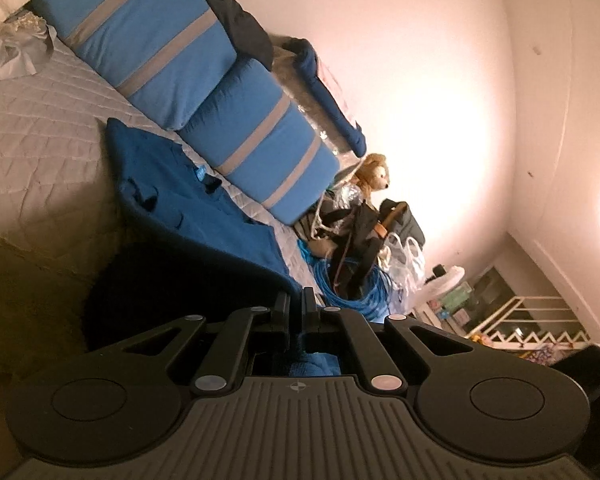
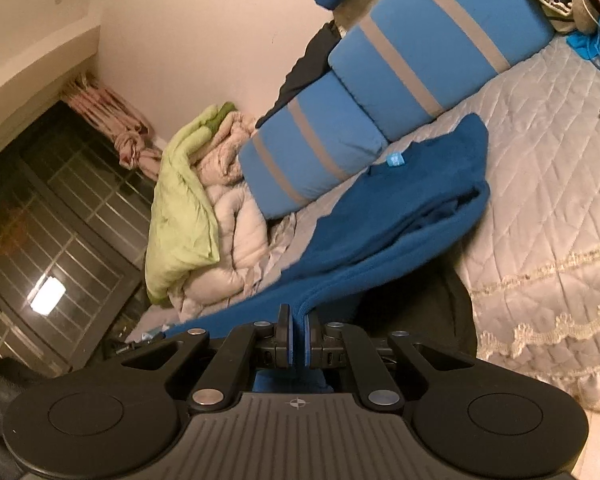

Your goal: Fold clothes

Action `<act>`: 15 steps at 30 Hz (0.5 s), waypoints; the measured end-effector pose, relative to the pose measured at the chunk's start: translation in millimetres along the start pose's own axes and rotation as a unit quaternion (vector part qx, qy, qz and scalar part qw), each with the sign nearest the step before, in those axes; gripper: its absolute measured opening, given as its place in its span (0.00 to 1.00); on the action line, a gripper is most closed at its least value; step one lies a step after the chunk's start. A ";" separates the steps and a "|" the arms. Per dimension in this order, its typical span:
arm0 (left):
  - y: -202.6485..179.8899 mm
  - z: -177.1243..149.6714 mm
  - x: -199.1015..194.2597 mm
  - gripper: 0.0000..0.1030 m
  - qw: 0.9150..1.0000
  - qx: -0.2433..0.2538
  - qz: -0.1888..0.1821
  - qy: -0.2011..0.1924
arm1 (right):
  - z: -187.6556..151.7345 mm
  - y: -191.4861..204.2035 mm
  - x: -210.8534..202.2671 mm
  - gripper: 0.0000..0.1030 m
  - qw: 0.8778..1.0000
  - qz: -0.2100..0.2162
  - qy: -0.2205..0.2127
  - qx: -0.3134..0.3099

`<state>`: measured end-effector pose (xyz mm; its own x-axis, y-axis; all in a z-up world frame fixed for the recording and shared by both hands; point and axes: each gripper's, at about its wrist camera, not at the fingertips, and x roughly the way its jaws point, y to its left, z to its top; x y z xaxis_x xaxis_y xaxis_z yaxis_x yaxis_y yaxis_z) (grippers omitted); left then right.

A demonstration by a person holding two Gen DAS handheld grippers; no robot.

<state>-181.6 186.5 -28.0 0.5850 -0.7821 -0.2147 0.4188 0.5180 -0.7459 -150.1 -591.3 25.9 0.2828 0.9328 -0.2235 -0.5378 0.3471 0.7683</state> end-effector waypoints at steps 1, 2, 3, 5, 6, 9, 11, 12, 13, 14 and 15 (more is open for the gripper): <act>1.1 3.1 2.8 0.04 1.000 -0.001 0.001 -0.003 | 3.4 -0.6 1.8 0.07 1.000 0.001 -0.003 -0.001; 2.1 6.2 5.5 0.04 1.000 -0.002 0.002 -0.007 | 7.1 -0.5 4.1 0.07 1.000 0.001 -0.006 -0.003; 3.0 9.1 7.4 0.04 1.000 -0.002 0.004 -0.010 | 10.8 -0.1 6.6 0.07 1.000 0.001 -0.007 -0.005; 4.4 14.6 9.5 0.04 1.000 0.000 0.008 -0.018 | 18.8 1.1 10.9 0.07 1.000 0.000 -0.012 -0.010; 4.5 17.6 10.2 0.04 1.000 0.001 0.010 -0.023 | 22.5 1.4 12.7 0.07 1.000 0.000 -0.015 -0.011; 4.8 27.7 13.2 0.05 0.999 0.002 0.022 -0.038 | 32.9 2.6 17.5 0.07 1.000 0.000 -0.023 -0.014; 6.4 33.1 13.7 0.05 0.999 0.001 0.029 -0.046 | 39.0 2.5 20.0 0.07 0.999 -0.002 -0.029 -0.014; 6.9 36.0 14.8 0.05 0.998 0.002 0.031 -0.048 | 41.4 2.5 21.9 0.07 0.999 -0.003 -0.032 -0.014; 7.1 38.6 15.8 0.05 0.998 0.003 0.033 -0.050 | 44.3 2.3 23.8 0.07 0.999 -0.003 -0.036 -0.012; 7.4 41.0 16.6 0.04 0.998 0.004 0.033 -0.052 | 47.2 2.1 25.7 0.07 0.999 -0.005 -0.039 -0.011; 7.7 43.3 17.4 0.05 0.998 0.005 0.033 -0.054 | 50.2 1.9 27.7 0.07 0.999 -0.007 -0.041 -0.010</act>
<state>-138.1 191.9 -10.2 0.6825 -0.7047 -0.1941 0.3839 0.5715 -0.7253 -103.4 -569.8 51.3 0.3543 0.9170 -0.1831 -0.5488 0.3624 0.7533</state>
